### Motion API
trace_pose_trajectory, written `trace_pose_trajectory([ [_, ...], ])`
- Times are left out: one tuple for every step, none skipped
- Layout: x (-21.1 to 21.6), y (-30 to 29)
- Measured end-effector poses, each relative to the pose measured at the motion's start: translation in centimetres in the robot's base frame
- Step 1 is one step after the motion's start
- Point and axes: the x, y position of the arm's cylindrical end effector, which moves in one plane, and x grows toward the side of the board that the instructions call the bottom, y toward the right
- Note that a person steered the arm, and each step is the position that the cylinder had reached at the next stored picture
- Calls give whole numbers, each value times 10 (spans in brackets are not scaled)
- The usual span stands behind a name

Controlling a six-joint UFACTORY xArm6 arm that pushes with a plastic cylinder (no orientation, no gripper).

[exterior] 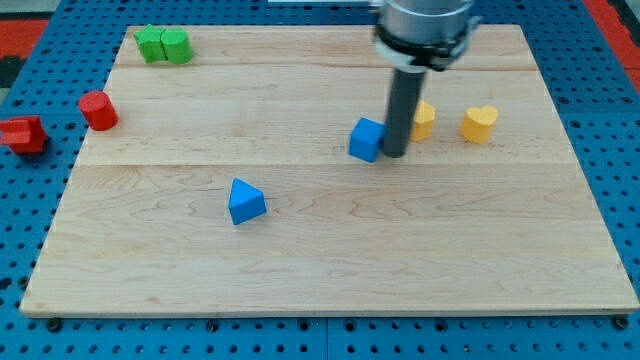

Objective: Move the blue cube to right a bit

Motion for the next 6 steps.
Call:
trace_pose_trajectory([
  [2,-1],
  [2,-28],
  [2,-106],
  [-29,-140],
  [-41,-97],
  [-30,-95],
])
